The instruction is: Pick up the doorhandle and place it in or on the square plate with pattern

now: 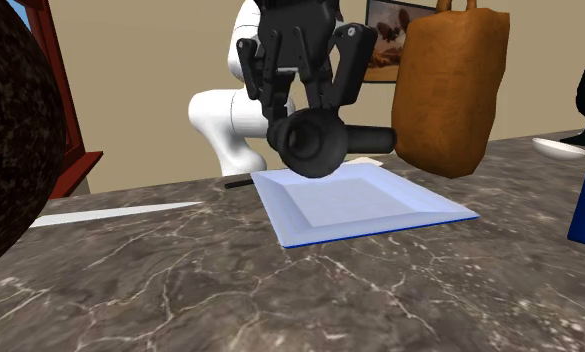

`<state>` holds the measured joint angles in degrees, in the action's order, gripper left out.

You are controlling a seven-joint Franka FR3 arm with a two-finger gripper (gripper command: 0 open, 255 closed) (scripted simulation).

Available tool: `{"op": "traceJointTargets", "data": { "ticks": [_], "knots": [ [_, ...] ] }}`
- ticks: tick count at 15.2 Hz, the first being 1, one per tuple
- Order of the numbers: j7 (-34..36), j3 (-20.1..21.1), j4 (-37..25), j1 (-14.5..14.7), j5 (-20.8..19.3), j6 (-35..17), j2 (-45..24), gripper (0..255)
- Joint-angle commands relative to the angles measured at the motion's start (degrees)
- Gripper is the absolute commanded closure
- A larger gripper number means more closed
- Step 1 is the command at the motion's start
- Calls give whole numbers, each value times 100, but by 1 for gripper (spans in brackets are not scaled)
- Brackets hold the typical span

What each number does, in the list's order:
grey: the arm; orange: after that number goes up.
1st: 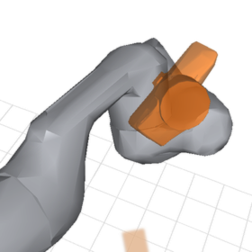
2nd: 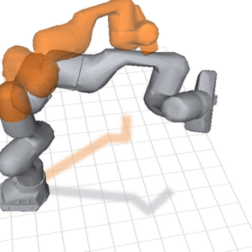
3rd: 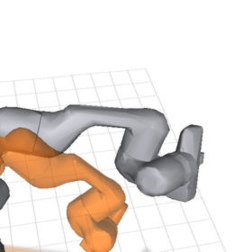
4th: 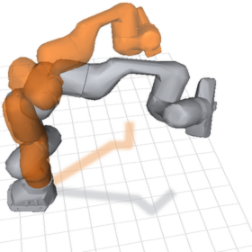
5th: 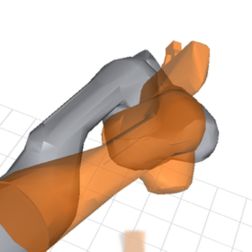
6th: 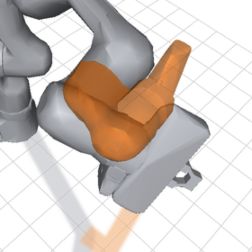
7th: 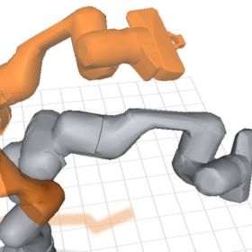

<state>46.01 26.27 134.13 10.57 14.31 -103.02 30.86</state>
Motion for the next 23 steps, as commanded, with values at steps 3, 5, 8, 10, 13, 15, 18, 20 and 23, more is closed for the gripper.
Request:
{"op": "traceJointTargets", "data": {
  "ticks": [3,5,8,10,13,15,18,20,23],
  "knots": [
    [33,-86,703,349,309,271,981,255],
    [81,-125,1000,535,433,459,1463,255],
    [104,-97,1272,642,524,402,1677,255],
    [95,-50,1416,658,567,250,1668,255],
    [80,25,1624,680,633,16,1642,255],
    [71,77,1758,694,680,-144,1616,255],
    [58,158,1948,714,750,-385,1564,255],
    [58,158,1948,714,750,-385,1564,255],
    [58,158,1948,714,750,-385,1564,255]
  ]
}}
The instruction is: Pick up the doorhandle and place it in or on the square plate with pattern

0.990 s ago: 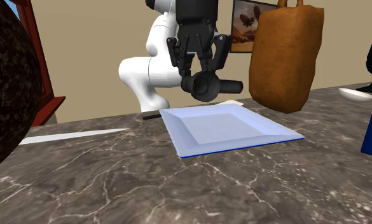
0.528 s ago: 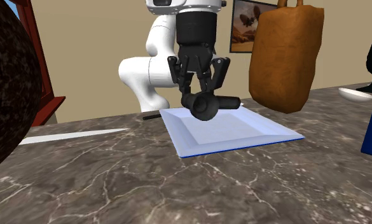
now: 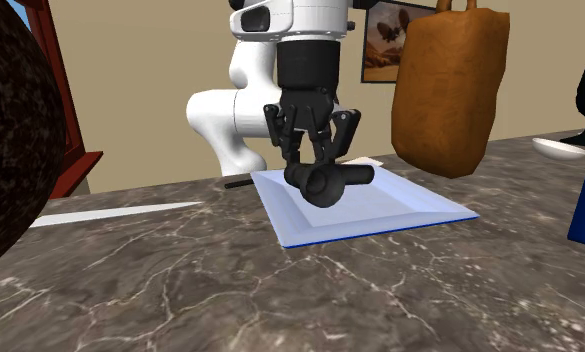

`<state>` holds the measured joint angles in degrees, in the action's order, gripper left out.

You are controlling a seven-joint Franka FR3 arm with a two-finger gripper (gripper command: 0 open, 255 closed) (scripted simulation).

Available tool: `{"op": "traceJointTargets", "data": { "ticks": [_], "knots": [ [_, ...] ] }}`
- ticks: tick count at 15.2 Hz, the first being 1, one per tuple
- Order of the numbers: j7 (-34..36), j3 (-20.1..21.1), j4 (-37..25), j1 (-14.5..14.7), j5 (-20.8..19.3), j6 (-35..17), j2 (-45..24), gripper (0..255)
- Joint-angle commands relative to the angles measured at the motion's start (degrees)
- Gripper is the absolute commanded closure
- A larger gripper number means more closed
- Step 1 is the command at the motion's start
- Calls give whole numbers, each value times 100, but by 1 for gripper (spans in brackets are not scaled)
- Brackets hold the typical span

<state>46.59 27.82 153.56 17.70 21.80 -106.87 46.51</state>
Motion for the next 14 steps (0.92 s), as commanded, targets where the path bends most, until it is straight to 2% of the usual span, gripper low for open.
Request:
{"op": "traceJointTargets", "data": {
  "ticks": [1,2,3,8,12,14],
  "knots": [
    [0,3,5,2,0,0,-2,255],
    [0,3,5,2,0,0,-2,255],
    [0,3,3,2,0,1,-2,0],
    [0,3,5,2,0,0,-2,0],
    [35,-237,-659,-86,-225,733,69,0],
    [36,-238,-659,-86,-225,733,69,0]
  ]
}}
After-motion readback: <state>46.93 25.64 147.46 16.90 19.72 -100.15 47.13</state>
